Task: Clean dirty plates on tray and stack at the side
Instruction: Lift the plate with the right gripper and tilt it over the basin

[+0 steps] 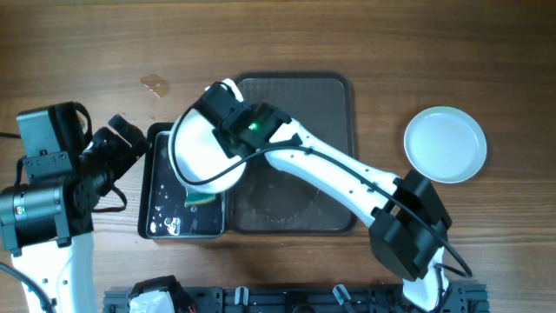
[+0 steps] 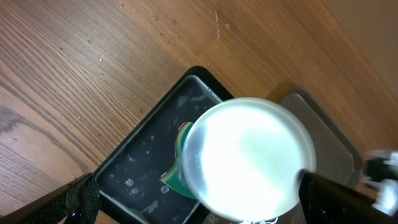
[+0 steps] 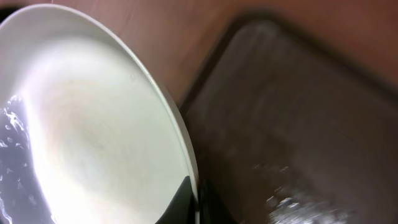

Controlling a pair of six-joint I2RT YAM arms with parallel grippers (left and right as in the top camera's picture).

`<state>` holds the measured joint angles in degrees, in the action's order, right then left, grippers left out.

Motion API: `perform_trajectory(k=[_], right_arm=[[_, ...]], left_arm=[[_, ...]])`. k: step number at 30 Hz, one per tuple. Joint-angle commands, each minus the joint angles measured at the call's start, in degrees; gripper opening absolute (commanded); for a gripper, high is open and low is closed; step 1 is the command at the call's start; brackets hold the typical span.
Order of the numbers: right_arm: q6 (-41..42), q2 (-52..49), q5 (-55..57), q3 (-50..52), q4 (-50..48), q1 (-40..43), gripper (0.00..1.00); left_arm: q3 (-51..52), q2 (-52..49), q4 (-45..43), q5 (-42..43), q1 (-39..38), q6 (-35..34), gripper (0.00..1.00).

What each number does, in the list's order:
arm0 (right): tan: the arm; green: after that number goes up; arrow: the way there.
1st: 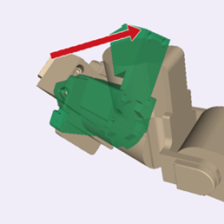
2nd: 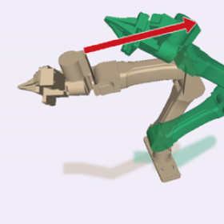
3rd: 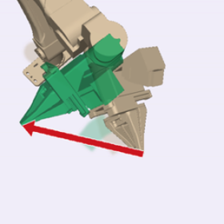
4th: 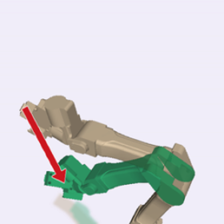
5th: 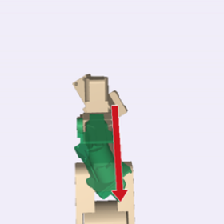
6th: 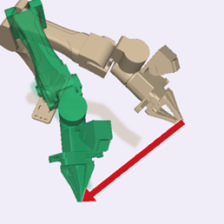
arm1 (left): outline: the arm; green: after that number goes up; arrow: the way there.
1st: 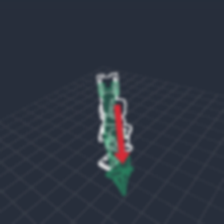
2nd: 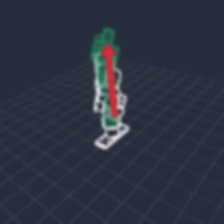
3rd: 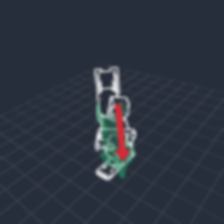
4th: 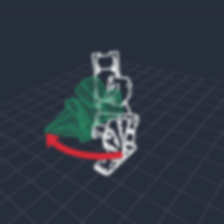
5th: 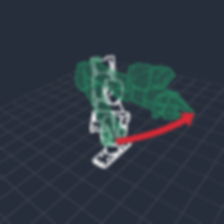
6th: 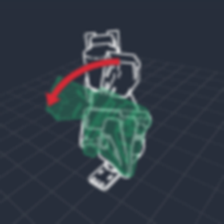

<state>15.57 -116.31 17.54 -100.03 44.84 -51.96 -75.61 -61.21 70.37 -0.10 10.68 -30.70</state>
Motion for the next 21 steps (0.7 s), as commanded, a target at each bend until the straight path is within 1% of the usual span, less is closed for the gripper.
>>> perform_trajectory(k=[1, 2, 6, 8, 13, 21], right_arm=[[0.9, 5.9, 17.6, -2.0, -2.1, -2.2, 0.05], [0.7, 6.8, 19.9, -2.0, -2.7, -2.9, 0.04], [-6.7, 8.5, 25.0, -2.0, -7.2, -5.6, 0.04], [-8.5, 8.5, 27.9, -2.0, -8.7, -6.8, 0.04], [-9.6, 8.5, 37.2, -2.0, -11.3, -9.2, 0.04], [-11.2, 8.5, 44.1, -2.0, -11.4, -12.8, 0.04]], left_arm=[[-1.0, 0.0, 0.0, -0.1, 0.5, 0.3, 1.00], [-1.0, 0.0, 0.0, -0.2, 0.5, 0.3, 1.00], [-1.0, 0.0, 0.0, -0.2, 0.5, 0.3, 1.00], [-1.0, 0.0, 0.0, -0.2, 0.5, 0.3, 1.00], [-1.0, 0.0, 0.0, -0.2, 0.5, 0.3, 1.00], [-1.0, 0.0, 0.0, -0.1, 0.5, 0.3, 1.00]])
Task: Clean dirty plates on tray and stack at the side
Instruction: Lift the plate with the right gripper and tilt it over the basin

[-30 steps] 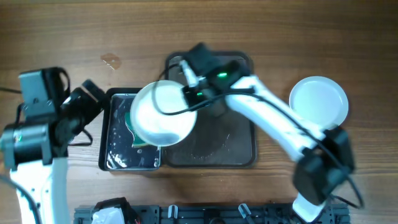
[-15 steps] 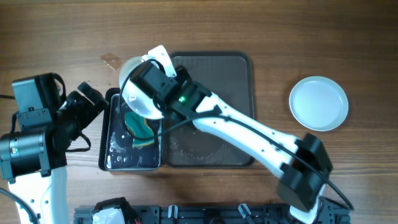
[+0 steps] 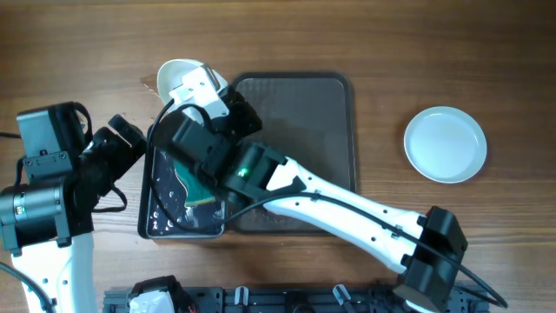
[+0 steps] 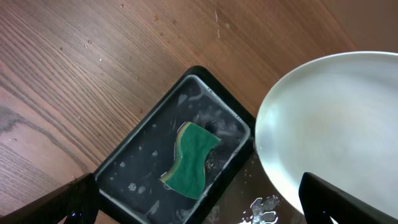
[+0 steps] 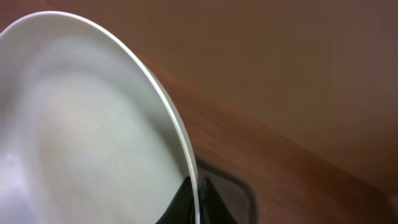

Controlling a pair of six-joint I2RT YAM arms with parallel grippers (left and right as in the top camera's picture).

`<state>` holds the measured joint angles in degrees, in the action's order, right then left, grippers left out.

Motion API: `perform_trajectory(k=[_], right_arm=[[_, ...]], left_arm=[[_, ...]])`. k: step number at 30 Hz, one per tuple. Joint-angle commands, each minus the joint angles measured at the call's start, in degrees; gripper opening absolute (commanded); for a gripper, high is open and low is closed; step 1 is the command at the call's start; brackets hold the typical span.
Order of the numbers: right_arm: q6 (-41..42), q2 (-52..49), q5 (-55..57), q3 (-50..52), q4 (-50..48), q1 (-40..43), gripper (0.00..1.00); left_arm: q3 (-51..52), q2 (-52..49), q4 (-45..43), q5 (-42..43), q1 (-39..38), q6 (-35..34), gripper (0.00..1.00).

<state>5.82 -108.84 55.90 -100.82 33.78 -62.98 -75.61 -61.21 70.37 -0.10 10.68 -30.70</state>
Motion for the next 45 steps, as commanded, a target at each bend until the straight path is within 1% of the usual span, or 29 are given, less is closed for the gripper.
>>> perform_trajectory(k=[1, 5, 9, 12, 18, 25, 29, 31, 34, 35, 36, 37, 39, 42, 43, 45], right_arm=[[-1.4, 1.0, 7.2, -1.2, -0.3, -2.5, 0.04], [-1.4, 1.0, 10.4, -1.2, -0.3, -4.7, 0.04], [-1.6, 1.0, 12.7, -1.2, -0.3, -5.0, 0.04], [-3.5, 1.0, 15.1, -1.2, -0.3, -5.7, 0.04], [-4.3, 1.0, 15.3, -1.2, -0.3, -7.5, 0.04], [-4.4, 1.0, 15.3, -1.2, -0.3, -7.7, 0.04], [-4.2, 1.0, 19.5, -1.2, -0.3, -8.1, 0.05], [-4.6, 1.0, 14.7, -1.1, 0.1, -8.1, 0.04], [-3.2, 1.0, 17.4, -0.9, -0.2, -7.0, 0.04], [-2.9, 1.0, 15.3, -0.9, 0.0, -6.9, 0.04], [-4.6, 1.0, 13.7, -0.9, 0.3, -7.0, 0.04], [-5.8, 1.0, 15.2, -0.9, 0.0, -7.1, 0.04], [-5.1, 1.0, 18.9, -0.9, -1.0, -6.8, 0.04], [-5.4, 1.0, 18.3, -0.9, -1.0, -6.9, 0.04], [-4.1, 1.0, 17.9, -0.9, -0.9, -6.6, 0.04], [1.5, 1.0, 11.0, -0.9, 1.6, -4.7, 0.04]], left_arm=[[-1.0, 0.0, 0.0, -0.2, 0.5, 0.3, 1.00], [-1.0, 0.0, 0.0, -0.1, 0.5, 0.3, 1.00], [-1.0, 0.0, 0.0, -0.2, 0.5, 0.3, 1.00], [-1.0, 0.0, 0.0, -0.1, 0.5, 0.3, 1.00], [-1.0, 0.0, 0.0, -0.2, 0.5, 0.3, 1.00], [-1.0, 0.0, 0.0, -0.1, 0.5, 0.3, 1.00], [-1.0, 0.0, 0.0, -0.1, 0.5, 0.3, 1.00], [-1.0, 0.0, 0.0, -0.1, 0.5, 0.3, 1.00], [-1.0, 0.0, 0.0, -0.1, 0.5, 0.3, 1.00], [-1.0, 0.0, 0.0, -0.2, 0.5, 0.3, 1.00], [-1.0, 0.0, 0.0, -0.2, 0.5, 0.3, 1.00], [-1.0, 0.0, 0.0, -0.2, 0.5, 0.3, 1.00], [-1.0, 0.0, 0.0, -0.2, 0.5, 0.3, 1.00], [-1.0, 0.0, 0.0, -0.1, 0.5, 0.3, 1.00], [-1.0, 0.0, 0.0, -0.2, 0.5, 0.3, 1.00], [-1.0, 0.0, 0.0, -0.1, 0.5, 0.3, 1.00]])
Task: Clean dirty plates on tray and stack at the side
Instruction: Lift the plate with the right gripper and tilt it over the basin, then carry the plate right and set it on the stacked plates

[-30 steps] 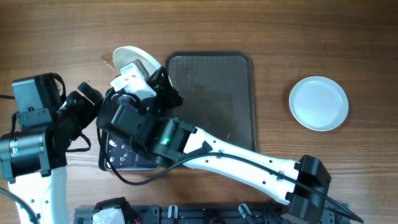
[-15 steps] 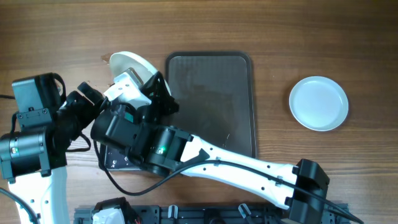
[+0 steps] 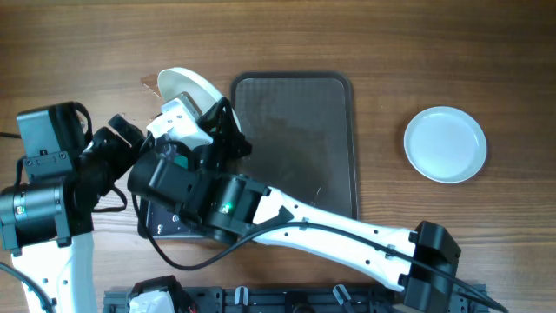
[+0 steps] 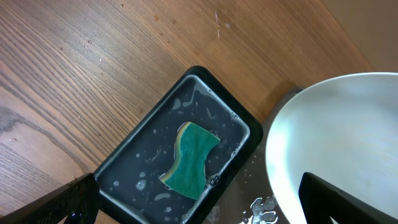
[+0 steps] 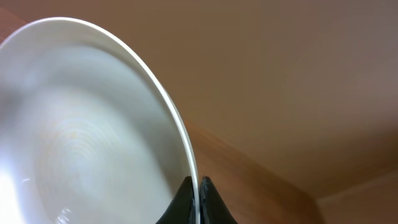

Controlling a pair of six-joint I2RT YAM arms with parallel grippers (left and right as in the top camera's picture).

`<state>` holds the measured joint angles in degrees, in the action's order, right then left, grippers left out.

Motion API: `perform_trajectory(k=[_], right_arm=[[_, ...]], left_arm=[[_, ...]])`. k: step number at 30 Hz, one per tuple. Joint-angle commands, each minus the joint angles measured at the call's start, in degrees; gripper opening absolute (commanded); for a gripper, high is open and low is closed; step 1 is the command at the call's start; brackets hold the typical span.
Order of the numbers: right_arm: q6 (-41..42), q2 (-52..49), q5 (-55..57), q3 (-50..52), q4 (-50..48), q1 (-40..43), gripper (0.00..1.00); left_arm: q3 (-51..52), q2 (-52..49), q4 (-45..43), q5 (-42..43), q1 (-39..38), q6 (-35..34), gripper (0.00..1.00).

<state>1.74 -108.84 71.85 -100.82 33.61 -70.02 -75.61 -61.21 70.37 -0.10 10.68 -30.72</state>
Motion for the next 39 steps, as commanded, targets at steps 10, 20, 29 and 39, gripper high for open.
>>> perform_trajectory(k=[10, 20, 29, 39], right_arm=[[25.1, 5.5, -83.5, -0.9, 10.6, 35.5, 0.04], [26.2, 16.0, -79.1, 2.1, 33.7, 74.7, 0.04], [25.3, 16.0, -86.4, 31.0, 17.9, 101.1, 0.04], [27.3, 16.0, -74.2, 38.3, 14.4, 101.0, 0.32]], left_arm=[[-1.0, 0.0, 0.0, -0.1, 0.5, 0.3, 1.00], [-1.0, 0.0, 0.0, -0.1, 0.5, 0.3, 1.00], [-1.0, 0.0, 0.0, -0.1, 0.5, 0.3, 1.00], [-1.0, 0.0, 0.0, -0.1, 0.5, 0.3, 1.00]])
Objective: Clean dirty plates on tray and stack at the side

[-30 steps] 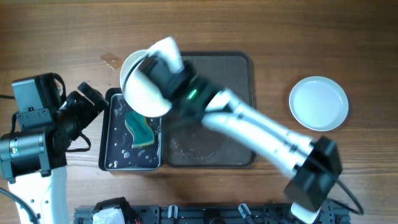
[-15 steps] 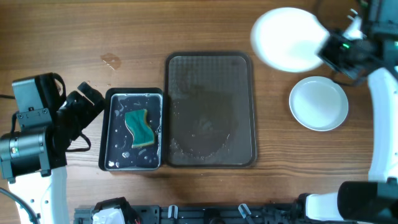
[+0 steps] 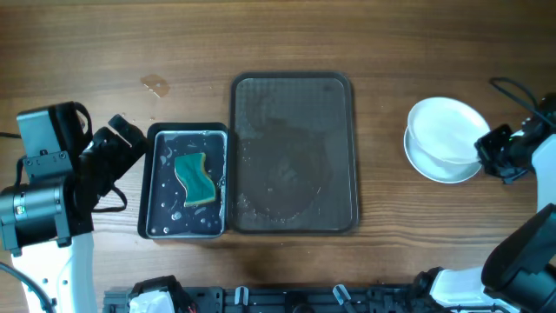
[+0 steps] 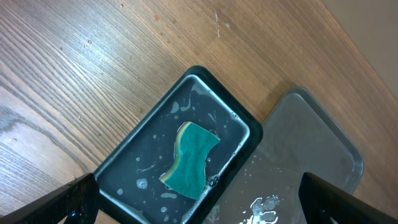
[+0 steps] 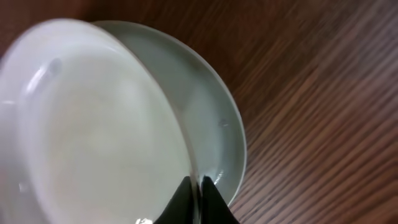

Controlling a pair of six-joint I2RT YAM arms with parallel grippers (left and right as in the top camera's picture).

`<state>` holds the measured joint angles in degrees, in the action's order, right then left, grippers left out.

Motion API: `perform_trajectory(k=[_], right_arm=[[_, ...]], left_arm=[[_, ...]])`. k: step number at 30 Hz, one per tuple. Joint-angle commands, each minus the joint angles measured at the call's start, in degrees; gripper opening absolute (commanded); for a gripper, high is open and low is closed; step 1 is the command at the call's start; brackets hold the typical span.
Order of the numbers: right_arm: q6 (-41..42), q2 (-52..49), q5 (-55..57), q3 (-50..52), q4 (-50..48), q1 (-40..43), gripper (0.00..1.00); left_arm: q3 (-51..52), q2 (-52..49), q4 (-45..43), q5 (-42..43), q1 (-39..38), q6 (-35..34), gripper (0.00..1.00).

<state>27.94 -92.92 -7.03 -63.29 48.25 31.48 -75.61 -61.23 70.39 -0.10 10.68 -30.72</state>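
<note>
My right gripper (image 3: 484, 150) is at the table's far right, shut on the rim of a white plate (image 3: 445, 123). That plate hangs tilted over a second white plate (image 3: 434, 167) lying on the wood. In the right wrist view the fingertips (image 5: 186, 198) pinch the held plate (image 5: 93, 124), with the lower plate (image 5: 221, 124) behind it. The grey tray (image 3: 293, 87) in the middle is wet and bears no plates. My left gripper (image 3: 111, 165) is open at the left, its fingers (image 4: 74, 199) wide apart above the basin.
A black basin (image 3: 149, 183) of soapy water stands left of the tray, and a green sponge (image 3: 196, 178) lies in it. The sponge (image 4: 189, 158) and the basin's rim (image 4: 130, 134) also show in the left wrist view. A small wet spot (image 3: 155, 85) marks the wood at the far left.
My right arm, holding the plate, was raised near the basin at the left and is now at the far right, with the plate over the one on the table. The left arm has not moved.
The right gripper held the plate flat over the basin, hiding the sponge. Then it held the plate tilted up at the basin's far edge, and later higher by the tray's left corner. Now the plate hangs over the other plate at the right.
</note>
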Motion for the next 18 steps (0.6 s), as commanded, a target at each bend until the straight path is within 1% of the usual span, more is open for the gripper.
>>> perform_trajectory(k=[1, 3, 4, 6, 9, 11, 14, 15, 16, 17, 18], right_arm=[[1.1, 0.4, 4.1, 0.5, 0.3, -0.4, 0.38], [-0.6, 2.1, 0.3, -0.5, 1.8, -0.5, 0.42], [-3.3, 3.7, -2.8, -1.0, 2.1, -1.0, 0.43], [-8.0, 8.3, -9.4, -1.9, 2.7, -3.1, 0.50], [-14.9, 21.1, -21.0, -2.4, 5.6, -11.4, 0.53], [-16.5, 28.4, -22.4, -2.4, 8.5, -18.3, 0.53], [-16.5, 36.6, -22.4, -2.4, 11.3, -28.6, 0.54], [-15.7, 39.0, -22.4, -2.4, 11.6, -31.7, 0.59], [-14.9, 41.0, -22.4, -2.4, 11.6, -34.4, 0.95], [-13.4, 42.9, -22.4, -2.4, 11.6, -36.7, 1.00], [-9.7, 45.1, -22.4, -2.4, 11.6, -39.1, 1.00]], left_arm=[[-1.0, 0.0, 0.0, -0.1, 0.5, 0.3, 1.00], [-1.0, 0.0, 0.0, -0.2, 0.5, 0.3, 1.00], [-1.0, 0.0, 0.0, -0.1, 0.5, 0.3, 1.00], [-1.0, 0.0, 0.0, -0.2, 0.5, 0.3, 1.00], [-1.0, 0.0, 0.0, -0.1, 0.5, 0.3, 1.00], [-1.0, 0.0, 0.0, -0.1, 0.5, 0.3, 1.00], [-1.0, 0.0, 0.0, -0.1, 0.5, 0.3, 1.00], [-1.0, 0.0, 0.0, -0.1, 0.5, 0.3, 1.00], [-1.0, 0.0, 0.0, -0.1, 0.5, 0.3, 1.00], [-1.0, 0.0, 0.0, -0.2, 0.5, 0.3, 1.00], [-1.0, 0.0, 0.0, -0.2, 0.5, 0.3, 1.00]])
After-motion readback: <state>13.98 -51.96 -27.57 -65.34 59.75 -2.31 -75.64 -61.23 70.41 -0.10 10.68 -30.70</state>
